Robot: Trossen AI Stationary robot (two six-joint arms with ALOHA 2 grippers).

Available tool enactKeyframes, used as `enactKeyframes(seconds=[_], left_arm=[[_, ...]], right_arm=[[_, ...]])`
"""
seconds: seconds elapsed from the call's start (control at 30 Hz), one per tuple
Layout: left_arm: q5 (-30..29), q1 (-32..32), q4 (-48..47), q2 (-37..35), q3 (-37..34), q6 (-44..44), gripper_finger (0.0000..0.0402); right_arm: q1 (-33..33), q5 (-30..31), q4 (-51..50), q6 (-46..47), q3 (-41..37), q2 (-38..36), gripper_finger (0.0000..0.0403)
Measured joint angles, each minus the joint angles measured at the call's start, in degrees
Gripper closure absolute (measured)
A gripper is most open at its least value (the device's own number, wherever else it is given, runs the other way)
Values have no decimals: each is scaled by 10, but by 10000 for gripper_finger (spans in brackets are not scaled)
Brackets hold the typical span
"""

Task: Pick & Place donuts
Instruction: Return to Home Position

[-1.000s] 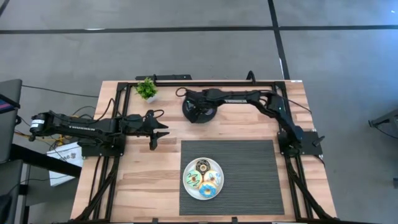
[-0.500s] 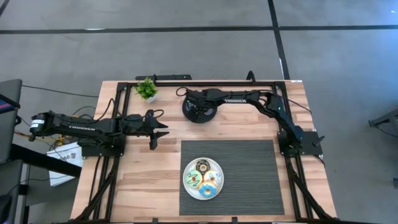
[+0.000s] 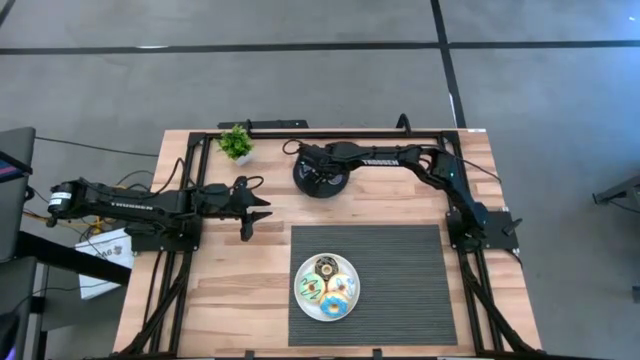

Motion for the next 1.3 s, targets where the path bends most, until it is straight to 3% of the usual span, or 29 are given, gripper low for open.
enactKeyframes(seconds=[0.33, 0.57, 0.73, 0.83, 0.93, 1.0, 1.07, 1.17, 1.3], left_arm=[[-3, 0, -3, 0, 0, -2, 271], [-4, 0, 1, 0, 0, -42, 271], [-16, 0, 15, 0, 1, -73, 277], [-3, -6, 20, 0, -5, -61, 303], [0, -15, 91, -2, -35, -48, 351], [11, -19, 148, -14, -61, -41, 386], [16, -23, 184, -30, -83, -41, 394], [11, -27, 156, -73, -92, -42, 399], [3, -37, 96, -152, -92, -44, 401]], right_arm=[[38, 56, -126, -32, -24, -75, 152], [112, 59, -49, -28, -198, -237, 160], [177, 31, 39, 19, -381, -366, 203], [215, 33, 99, 69, -483, -431, 235], [249, 34, 141, 126, -558, -482, 263], [267, 34, 155, 163, -591, -505, 278], [282, 34, 154, 196, -610, -519, 290], [295, 35, 155, 212, -625, -524, 300], [298, 35, 146, 147, -628, -505, 304]])
